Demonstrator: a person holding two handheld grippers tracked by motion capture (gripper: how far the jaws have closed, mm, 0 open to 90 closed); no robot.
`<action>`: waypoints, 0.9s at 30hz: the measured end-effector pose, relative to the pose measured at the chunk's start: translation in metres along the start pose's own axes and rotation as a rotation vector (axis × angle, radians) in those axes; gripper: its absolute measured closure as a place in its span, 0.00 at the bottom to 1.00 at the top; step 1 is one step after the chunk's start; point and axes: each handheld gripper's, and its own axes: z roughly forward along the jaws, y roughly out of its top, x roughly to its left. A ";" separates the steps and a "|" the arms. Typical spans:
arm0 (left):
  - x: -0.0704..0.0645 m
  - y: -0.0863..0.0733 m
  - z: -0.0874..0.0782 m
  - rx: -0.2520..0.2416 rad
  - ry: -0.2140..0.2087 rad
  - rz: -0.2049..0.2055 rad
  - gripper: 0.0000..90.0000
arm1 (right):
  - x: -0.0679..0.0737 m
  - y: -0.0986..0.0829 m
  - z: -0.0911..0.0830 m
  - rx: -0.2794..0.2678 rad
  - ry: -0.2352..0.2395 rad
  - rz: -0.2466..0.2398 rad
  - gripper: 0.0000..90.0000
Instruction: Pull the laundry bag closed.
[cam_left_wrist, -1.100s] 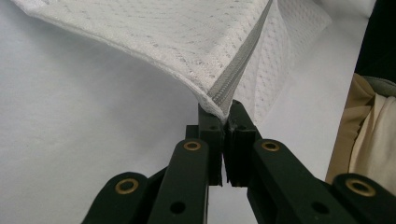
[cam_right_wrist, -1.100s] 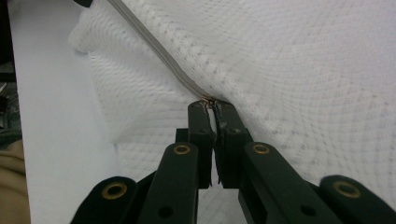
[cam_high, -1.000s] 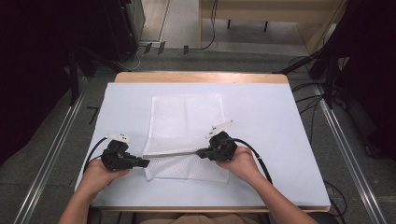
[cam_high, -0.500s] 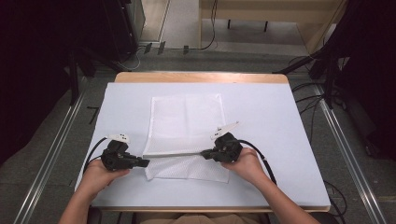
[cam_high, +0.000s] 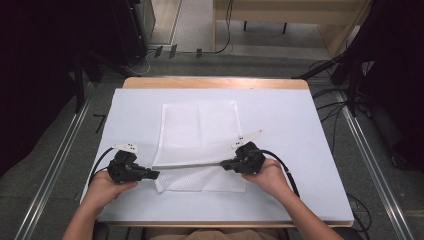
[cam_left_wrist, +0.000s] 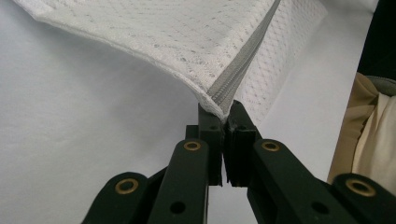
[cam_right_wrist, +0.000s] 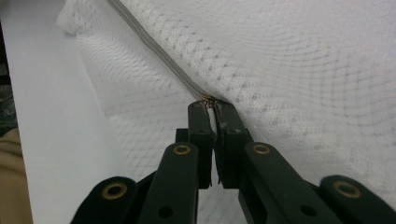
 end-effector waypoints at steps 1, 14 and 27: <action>0.000 0.000 0.000 0.001 -0.001 0.001 0.98 | -0.001 0.000 -0.001 -0.004 -0.001 0.001 0.98; -0.001 0.000 0.002 0.005 -0.009 0.002 0.98 | -0.008 -0.010 -0.012 0.008 -0.015 0.014 0.98; -0.001 0.000 0.001 0.002 -0.003 0.003 0.98 | -0.010 -0.015 -0.022 0.002 -0.025 0.015 0.98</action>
